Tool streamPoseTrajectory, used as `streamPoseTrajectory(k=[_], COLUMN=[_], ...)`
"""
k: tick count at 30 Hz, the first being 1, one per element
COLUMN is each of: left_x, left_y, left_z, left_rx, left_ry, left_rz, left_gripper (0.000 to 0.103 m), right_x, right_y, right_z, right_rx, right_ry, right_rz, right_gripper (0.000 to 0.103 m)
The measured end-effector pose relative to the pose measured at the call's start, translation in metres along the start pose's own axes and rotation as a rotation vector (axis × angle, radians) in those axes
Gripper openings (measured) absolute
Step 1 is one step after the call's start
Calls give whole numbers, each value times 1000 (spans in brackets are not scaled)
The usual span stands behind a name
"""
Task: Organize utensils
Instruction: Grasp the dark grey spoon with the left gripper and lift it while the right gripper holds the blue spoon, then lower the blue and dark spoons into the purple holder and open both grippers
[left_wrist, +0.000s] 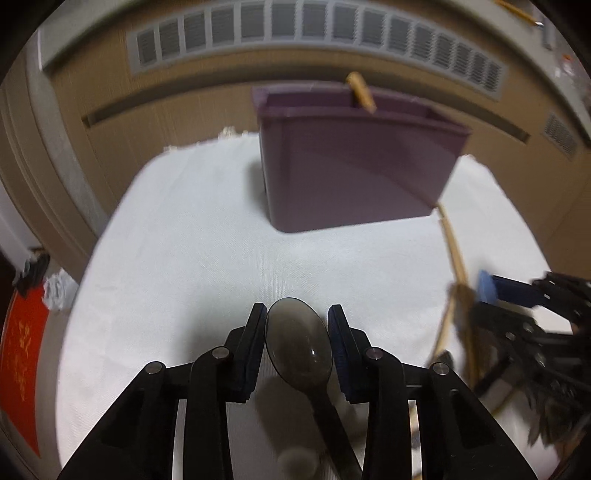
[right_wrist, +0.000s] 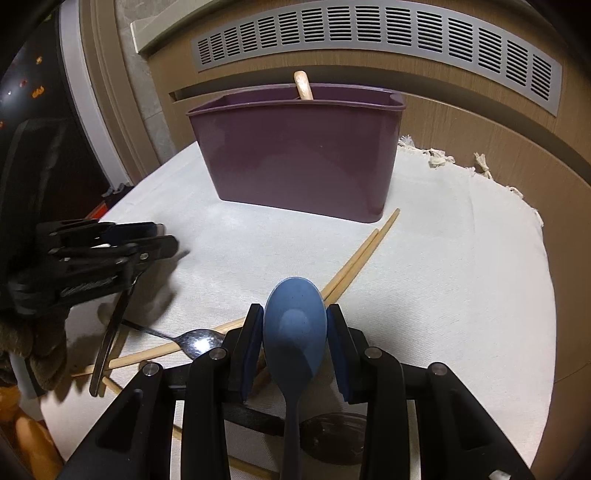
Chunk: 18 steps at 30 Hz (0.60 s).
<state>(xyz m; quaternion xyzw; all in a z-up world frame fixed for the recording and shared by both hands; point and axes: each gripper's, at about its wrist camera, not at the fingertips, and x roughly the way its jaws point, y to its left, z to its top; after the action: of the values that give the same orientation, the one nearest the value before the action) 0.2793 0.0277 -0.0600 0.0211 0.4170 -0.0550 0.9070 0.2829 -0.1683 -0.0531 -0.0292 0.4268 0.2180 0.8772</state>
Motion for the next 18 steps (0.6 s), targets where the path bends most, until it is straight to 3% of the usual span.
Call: streamPoseTrajectory(k=[4,10,14,18], left_x=[-36,-87,-120,-163], left_y=[-5,-5,-6,-7], left_z=[-2,0,11,54], left_rx=[36,14,18,40], left_ry=[-91,-190,-285,-424], left_rz=[-17,-76,-94,-118], left_gripper=[35,35,34,34], right_x=[-13,-50,-87,-140], right_y=[3,4,10,20], right_z=[3,9,21,57], right_rx=[9,30,21,-25], right_ry=[-15,-71,-148,-291], right_rz=[49,44,40,8], right_gripper=[32,32,32,32])
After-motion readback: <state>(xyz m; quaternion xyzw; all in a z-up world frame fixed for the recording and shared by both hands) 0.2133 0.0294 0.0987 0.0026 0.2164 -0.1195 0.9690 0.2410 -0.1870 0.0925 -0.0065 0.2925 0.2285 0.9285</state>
